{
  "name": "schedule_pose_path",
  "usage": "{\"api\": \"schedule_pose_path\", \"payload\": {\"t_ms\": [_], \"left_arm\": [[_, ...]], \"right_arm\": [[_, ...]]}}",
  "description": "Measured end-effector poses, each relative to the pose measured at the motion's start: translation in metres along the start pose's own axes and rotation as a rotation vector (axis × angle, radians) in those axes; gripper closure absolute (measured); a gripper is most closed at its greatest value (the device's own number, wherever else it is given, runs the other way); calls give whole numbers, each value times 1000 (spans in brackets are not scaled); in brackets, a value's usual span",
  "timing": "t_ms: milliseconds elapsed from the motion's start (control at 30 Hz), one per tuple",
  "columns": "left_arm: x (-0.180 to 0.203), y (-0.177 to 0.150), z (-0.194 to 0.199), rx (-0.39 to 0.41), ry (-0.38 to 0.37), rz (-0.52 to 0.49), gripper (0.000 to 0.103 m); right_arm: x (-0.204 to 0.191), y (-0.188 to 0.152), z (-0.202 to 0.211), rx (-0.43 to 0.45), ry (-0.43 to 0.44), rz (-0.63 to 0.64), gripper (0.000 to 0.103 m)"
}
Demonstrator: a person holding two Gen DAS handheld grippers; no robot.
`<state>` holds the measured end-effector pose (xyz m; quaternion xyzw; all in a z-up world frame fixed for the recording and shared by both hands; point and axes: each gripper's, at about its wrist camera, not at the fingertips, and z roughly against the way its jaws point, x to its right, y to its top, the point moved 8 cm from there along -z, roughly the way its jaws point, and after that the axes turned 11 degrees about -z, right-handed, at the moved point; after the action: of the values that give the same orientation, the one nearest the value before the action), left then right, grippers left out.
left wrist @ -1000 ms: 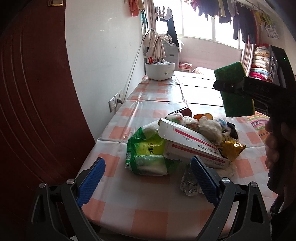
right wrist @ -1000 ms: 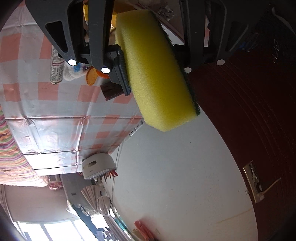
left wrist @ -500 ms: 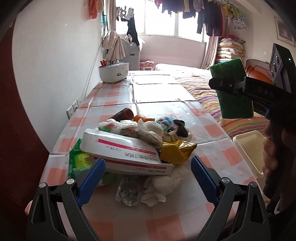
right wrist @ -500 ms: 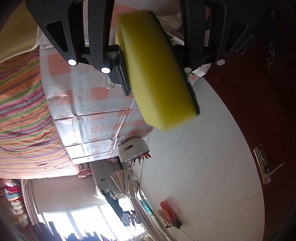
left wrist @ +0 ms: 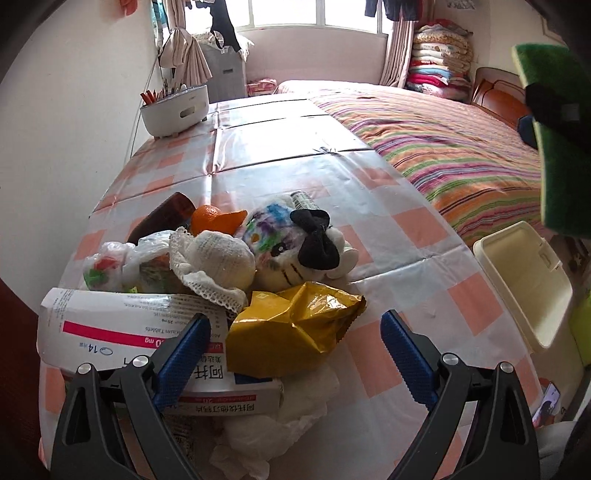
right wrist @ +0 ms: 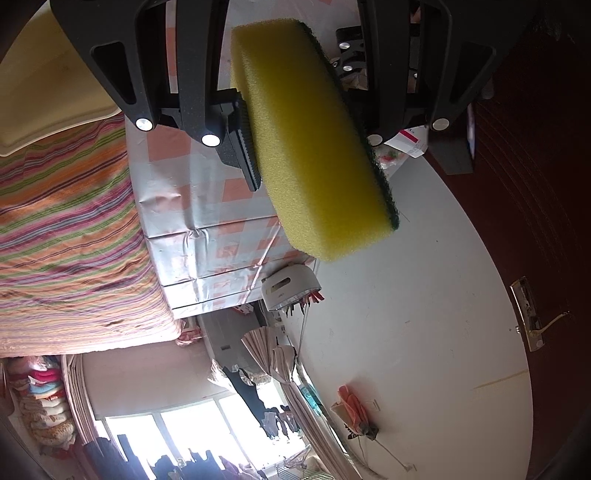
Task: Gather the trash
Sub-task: 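Lift the sponge with the right gripper while the left gripper grasps the gold snack bag, then drop the sponge and gold bag into the cream bin with both grippers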
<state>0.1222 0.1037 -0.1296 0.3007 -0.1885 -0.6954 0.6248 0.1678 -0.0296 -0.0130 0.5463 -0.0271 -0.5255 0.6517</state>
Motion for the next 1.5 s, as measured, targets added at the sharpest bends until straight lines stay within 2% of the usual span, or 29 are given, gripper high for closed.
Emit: {"api": "schedule_pose_path", "payload": {"t_ms": [100, 167, 200, 267, 367, 400, 467, 633, 833, 1000, 1167, 1333, 1500], "left_arm": [[6, 1, -6, -5, 21, -35, 13], [7, 1, -9, -4, 29, -45, 27], [6, 0, -13, -16, 20, -46, 42], [7, -2, -17, -19, -1, -44, 46], [10, -2, -17, -6, 9, -59, 54], [10, -1, -16, 5, 0, -49, 63], [12, 1, -13, 22, -29, -32, 68], [30, 12, -2, 80, -59, -61, 70], [57, 32, 13, 135, -140, -75, 71], [94, 49, 26, 162, -240, -123, 71], [138, 66, 37, 197, -300, -193, 71], [175, 66, 43, 215, -367, -228, 71], [191, 64, 43, 210, -402, -227, 71]], "right_arm": [[4, 0, 5, -2, -3, 0, 68], [6, -1, 7, 0, -10, -2, 68], [8, 0, 8, 0, -10, -7, 68], [12, 0, 10, 5, -16, -13, 68], [16, 0, 14, 16, -32, -19, 68], [18, 1, 15, 23, -40, -18, 68], [21, 2, 18, 36, -57, -17, 68], [32, 6, 28, 74, -101, -31, 68], [56, 10, 40, 112, -186, -60, 68], [73, 17, 53, 155, -240, -77, 68], [88, 23, 70, 215, -296, -91, 68], [111, 25, 89, 243, -341, -128, 68], [143, 22, 103, 244, -406, -161, 68]]}}
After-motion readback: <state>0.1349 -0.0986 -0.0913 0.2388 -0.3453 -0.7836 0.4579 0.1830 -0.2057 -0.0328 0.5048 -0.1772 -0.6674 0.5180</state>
